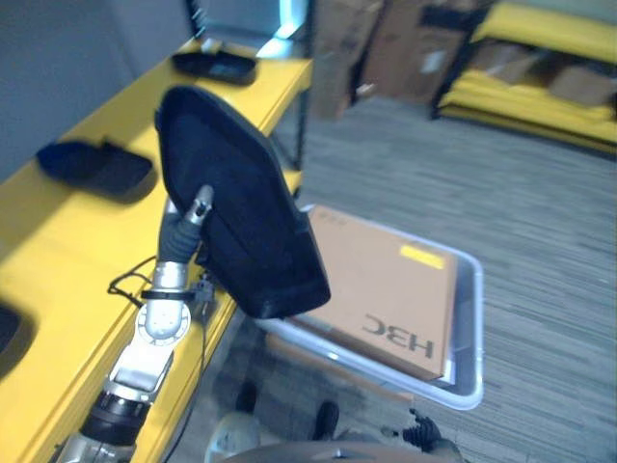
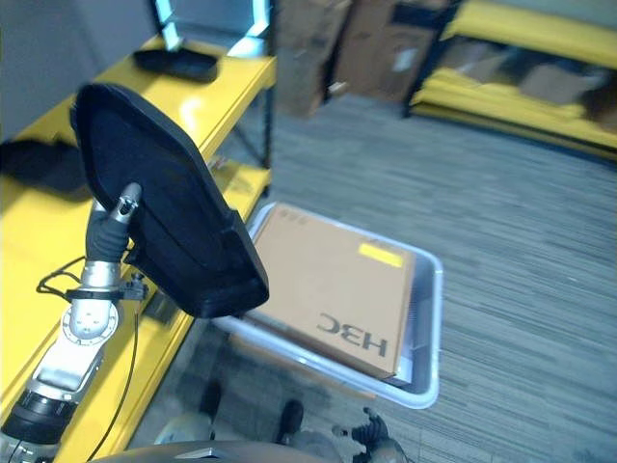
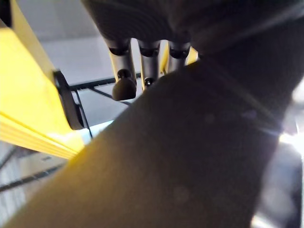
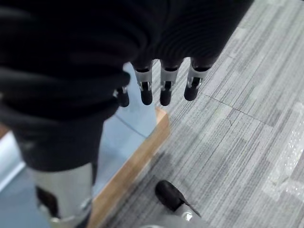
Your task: Move parts from the plastic box to the shelf.
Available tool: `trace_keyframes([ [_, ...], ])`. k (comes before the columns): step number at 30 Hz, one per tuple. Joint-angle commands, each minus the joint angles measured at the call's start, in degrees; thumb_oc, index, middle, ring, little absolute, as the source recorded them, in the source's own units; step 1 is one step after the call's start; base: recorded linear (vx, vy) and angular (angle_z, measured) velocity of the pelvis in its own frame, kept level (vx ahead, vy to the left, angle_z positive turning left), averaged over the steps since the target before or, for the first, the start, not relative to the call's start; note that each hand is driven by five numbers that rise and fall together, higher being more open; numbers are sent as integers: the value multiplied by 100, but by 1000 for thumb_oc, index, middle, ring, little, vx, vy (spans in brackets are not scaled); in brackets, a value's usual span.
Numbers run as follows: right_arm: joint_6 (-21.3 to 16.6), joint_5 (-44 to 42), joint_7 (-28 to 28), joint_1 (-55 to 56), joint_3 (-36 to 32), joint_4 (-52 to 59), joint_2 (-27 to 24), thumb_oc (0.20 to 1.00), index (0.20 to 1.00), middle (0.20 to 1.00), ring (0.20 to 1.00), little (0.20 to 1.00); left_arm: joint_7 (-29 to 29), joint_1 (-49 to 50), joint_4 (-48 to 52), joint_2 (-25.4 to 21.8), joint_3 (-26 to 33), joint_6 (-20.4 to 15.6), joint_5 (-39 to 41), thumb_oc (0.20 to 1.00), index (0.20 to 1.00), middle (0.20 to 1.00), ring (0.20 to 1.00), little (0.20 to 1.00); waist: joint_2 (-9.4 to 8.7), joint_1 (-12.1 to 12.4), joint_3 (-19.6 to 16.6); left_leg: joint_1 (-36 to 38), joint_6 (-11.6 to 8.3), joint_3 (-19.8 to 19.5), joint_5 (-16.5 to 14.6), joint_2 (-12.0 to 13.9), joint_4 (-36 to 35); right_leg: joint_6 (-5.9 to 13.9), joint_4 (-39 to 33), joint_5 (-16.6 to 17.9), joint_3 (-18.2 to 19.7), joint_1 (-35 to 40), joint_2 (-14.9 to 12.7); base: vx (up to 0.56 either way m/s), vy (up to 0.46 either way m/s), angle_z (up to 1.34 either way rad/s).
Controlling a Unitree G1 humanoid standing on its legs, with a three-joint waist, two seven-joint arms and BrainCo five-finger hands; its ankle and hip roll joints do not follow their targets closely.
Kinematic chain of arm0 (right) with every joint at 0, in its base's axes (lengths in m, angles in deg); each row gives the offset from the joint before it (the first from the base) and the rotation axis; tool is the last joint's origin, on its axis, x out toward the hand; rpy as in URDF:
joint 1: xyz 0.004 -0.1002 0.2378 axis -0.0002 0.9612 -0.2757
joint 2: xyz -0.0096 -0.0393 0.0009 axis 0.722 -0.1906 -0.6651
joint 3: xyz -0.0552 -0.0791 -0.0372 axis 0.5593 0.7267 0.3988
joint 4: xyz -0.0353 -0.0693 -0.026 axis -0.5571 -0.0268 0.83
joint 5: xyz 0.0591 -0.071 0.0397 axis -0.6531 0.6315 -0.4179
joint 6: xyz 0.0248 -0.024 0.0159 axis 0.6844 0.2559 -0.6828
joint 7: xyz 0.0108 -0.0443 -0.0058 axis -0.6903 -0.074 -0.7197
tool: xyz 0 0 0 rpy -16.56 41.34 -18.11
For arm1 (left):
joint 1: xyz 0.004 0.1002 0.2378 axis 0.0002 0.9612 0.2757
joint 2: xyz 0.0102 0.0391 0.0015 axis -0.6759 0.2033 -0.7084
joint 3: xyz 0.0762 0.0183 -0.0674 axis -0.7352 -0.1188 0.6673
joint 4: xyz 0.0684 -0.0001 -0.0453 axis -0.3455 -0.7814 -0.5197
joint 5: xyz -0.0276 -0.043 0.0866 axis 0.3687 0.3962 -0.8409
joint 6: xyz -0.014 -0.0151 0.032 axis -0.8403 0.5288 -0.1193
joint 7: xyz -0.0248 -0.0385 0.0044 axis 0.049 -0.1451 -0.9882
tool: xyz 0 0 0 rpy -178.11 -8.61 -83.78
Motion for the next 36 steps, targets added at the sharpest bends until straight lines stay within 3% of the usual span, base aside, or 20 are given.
trace_keyframes([
  [1,24,193,23,-302,-29,76,-17,1000,1000,1000,1000,1000,105,-193,638,-165,520,-516,-15,200,200,200,200,200,-134,134,143,-98,52,580,-847,268,417,353,-31,-930,-351,293,-401,-45,-173,102],
  [2,60,128,63,-297,-229,-90,-50,1000,1000,1000,1000,1000,25,-60,688,-113,473,-509,-11,200,200,200,200,200,-96,143,61,-37,114,1056,-1062,263,579,341,-31,-1023,-698,404,-468,-2,-121,114],
  [3,55,126,62,-295,-231,-99,-51,1000,1000,1000,1000,1000,17,-46,706,-110,473,-500,-7,200,200,200,200,200,-91,142,63,-36,114,1050,-1092,265,608,343,-31,-1036,-704,421,-466,-45,-99,168],
  [4,86,-159,100,-301,-529,-224,-33,1000,1000,1000,1000,1000,-54,51,773,-154,514,-515,47,200,200,200,200,200,-77,139,-4,98,209,1556,-1308,177,788,290,-31,-980,-1016,448,-540,-51,-11,191],
  [6,96,-328,102,-322,-685,-299,-32,1000,1000,1000,1000,1000,-92,75,808,-182,543,-503,82,200,200,200,200,200,-76,132,-56,212,270,1780,-1466,103,996,254,-27,-954,-1208,456,-577,-72,-3,167],
  [7,110,-485,59,-338,-814,-385,-2,1000,1000,1000,1000,1000,-179,93,933,-248,585,-513,136,200,200,200,200,200,-72,175,-144,379,303,1972,-1764,-44,1363,191,-3,-938,-1544,498,-637,-55,4,126],
  [11,147,-555,-28,-328,-891,-422,28,1000,1000,1000,1000,1000,-291,117,1119,-270,648,-566,354,200,200,200,200,200,-69,127,-253,479,267,2104,-2024,-179,1900,147,39,-901,-2161,597,-745,-48,72,120],
  [12,182,-533,-81,-312,-894,-402,77,1000,1000,1000,1000,1000,-352,203,1322,-250,719,-552,449,200,200,200,200,200,9,79,-403,853,427,2161,-2272,-301,1201,225,133,-828,-2448,592,-795,17,223,93],
  [13,204,-491,-126,-344,-880,-375,98,1000,1000,1000,1000,1000,-372,226,1365,-270,742,-556,452,200,200,200,200,200,42,84,-476,936,470,2092,-2274,-352,910,258,191,-799,-2464,579,-805,32,201,125],
  [18,293,-185,-232,-466,-681,-317,238,1000,1000,1000,1000,1000,-486,121,1518,-342,675,-493,490,200,200,200,200,200,111,70,-458,1263,754,1765,-1979,-488,55,426,1090,-806,-2456,368,-1185,10,204,46],
  [19,327,-123,-260,-534,-652,-302,298,1000,1000,1000,1000,1000,-485,65,1553,-388,665,-490,479,200,200,200,200,200,118,64,-392,1382,857,1757,-1936,-537,-118,568,1471,-700,-2448,257,-1429,-11,210,12],
  [20,335,-115,-279,-553,-646,-332,332,1000,1000,1000,1000,1000,-498,30,1560,-433,635,-498,404,200,200,200,200,200,128,78,-375,1440,919,1675,-1934,-559,-192,682,1640,-677,-2380,197,-1546,-5,129,1],
  [21,353,-174,-316,-540,-661,-372,395,1000,1000,1000,1000,1000,-512,-183,1519,-480,418,-472,365,200,200,200,200,200,87,-134,-300,1467,950,1401,-1896,-559,-258,860,1971,-598,-1572,-37,-1494,-8,49,3],
  [22,352,-179,-318,-561,-671,-379,401,1000,1000,1000,1000,1000,-501,-223,1487,-488,402,-481,360,200,200,200,200,200,71,-100,-297,1470,960,1425,-1891,-577,-282,878,2052,-626,-1522,-95,-1532,0,-44,61],
  [25,357,-490,-361,-551,-736,-553,461,1000,1000,1000,1000,1000,-646,-628,1279,-504,-13,-535,462,200,200,200,200,200,-23,-402,-293,1317,947,896,-1692,-575,-308,883,1794,-771,625,-380,-862,-51,-59,109],
  [27,364,-862,-505,-467,-770,-678,510,1000,1000,1000,1000,1000,-851,-697,1213,-478,-197,-563,819,200,200,200,200,200,-107,-497,-291,1184,947,374,-1621,-628,-266,648,1530,-1041,1510,-299,-419,56,-99,144],
  [30,378,-1082,-614,-394,-789,-783,569,1000,1000,1000,1000,1000,-1012,-543,1167,-417,-91,-562,1246,200,200,200,200,200,-171,-518,-379,1164,932,177,-1631,-669,-275,535,1085,-1064,1466,-28,-306,109,-133,113],
  [33,404,-1081,-626,-429,-808,-810,533,1000,1000,1000,1000,1000,-932,-431,1195,-342,119,-523,1424,200,200,200,200,200,-209,-479,-335,928,838,126,-1784,-778,270,480,789,-989,1475,82,-242,99,-119,31],
  [35,412,-994,-635,-463,-823,-795,391,1000,1000,1000,1000,1000,-974,-357,1195,-342,201,-489,1399,200,200,200,200,200,-196,-389,-230,600,660,292,-1932,-911,886,431,639,-980,1261,219,-324,12,-34,33],
  [36,421,-956,-630,-486,-853,-817,307,1000,1000,1000,1000,1000,-1024,-361,1218,-343,209,-480,1403,200,200,200,200,200,-174,-383,-173,425,559,522,-1994,-845,1201,417,576,-1016,1092,327,-367,-10,37,49],
])
